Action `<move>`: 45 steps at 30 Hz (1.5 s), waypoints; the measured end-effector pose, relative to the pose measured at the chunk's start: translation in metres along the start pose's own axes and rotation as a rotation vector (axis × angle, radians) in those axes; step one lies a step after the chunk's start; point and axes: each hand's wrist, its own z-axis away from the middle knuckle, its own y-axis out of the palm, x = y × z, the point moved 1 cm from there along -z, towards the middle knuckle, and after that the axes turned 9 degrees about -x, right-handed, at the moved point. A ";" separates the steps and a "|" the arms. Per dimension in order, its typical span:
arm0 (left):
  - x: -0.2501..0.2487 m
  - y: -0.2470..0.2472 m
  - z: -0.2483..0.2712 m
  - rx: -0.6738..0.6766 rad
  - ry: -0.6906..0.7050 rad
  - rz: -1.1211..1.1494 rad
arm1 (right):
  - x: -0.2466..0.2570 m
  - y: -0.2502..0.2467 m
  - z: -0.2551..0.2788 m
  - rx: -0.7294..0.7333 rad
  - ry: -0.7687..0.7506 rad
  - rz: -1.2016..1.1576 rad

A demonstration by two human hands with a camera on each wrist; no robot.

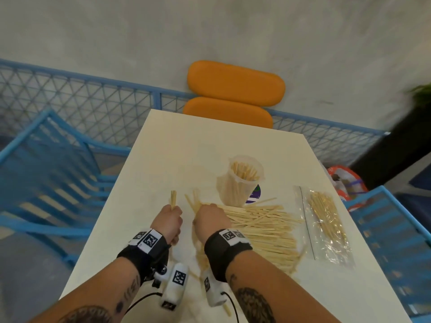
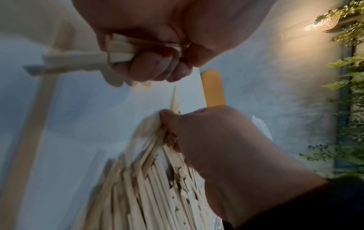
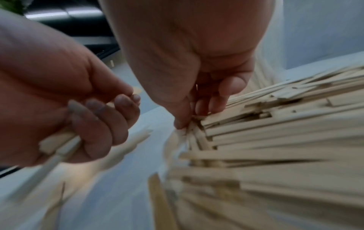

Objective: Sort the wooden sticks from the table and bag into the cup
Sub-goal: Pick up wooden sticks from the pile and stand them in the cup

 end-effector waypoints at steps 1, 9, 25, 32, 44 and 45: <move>0.000 0.001 0.001 0.010 0.000 0.012 | -0.002 -0.003 -0.002 0.026 0.016 -0.022; -0.009 0.014 0.012 0.043 0.027 0.060 | -0.017 -0.030 0.004 0.013 0.160 -0.299; -0.068 0.096 0.101 0.284 0.225 0.302 | -0.099 -0.093 0.058 -0.293 0.038 -0.968; -0.094 0.123 0.108 0.269 0.414 0.423 | -0.121 -0.091 0.077 0.037 0.528 -1.655; -0.076 0.141 0.112 0.304 0.632 -0.087 | -0.126 -0.106 0.076 0.244 0.469 -1.976; -0.078 0.138 0.109 0.269 0.653 -0.110 | -0.126 -0.103 0.076 0.237 0.423 -1.883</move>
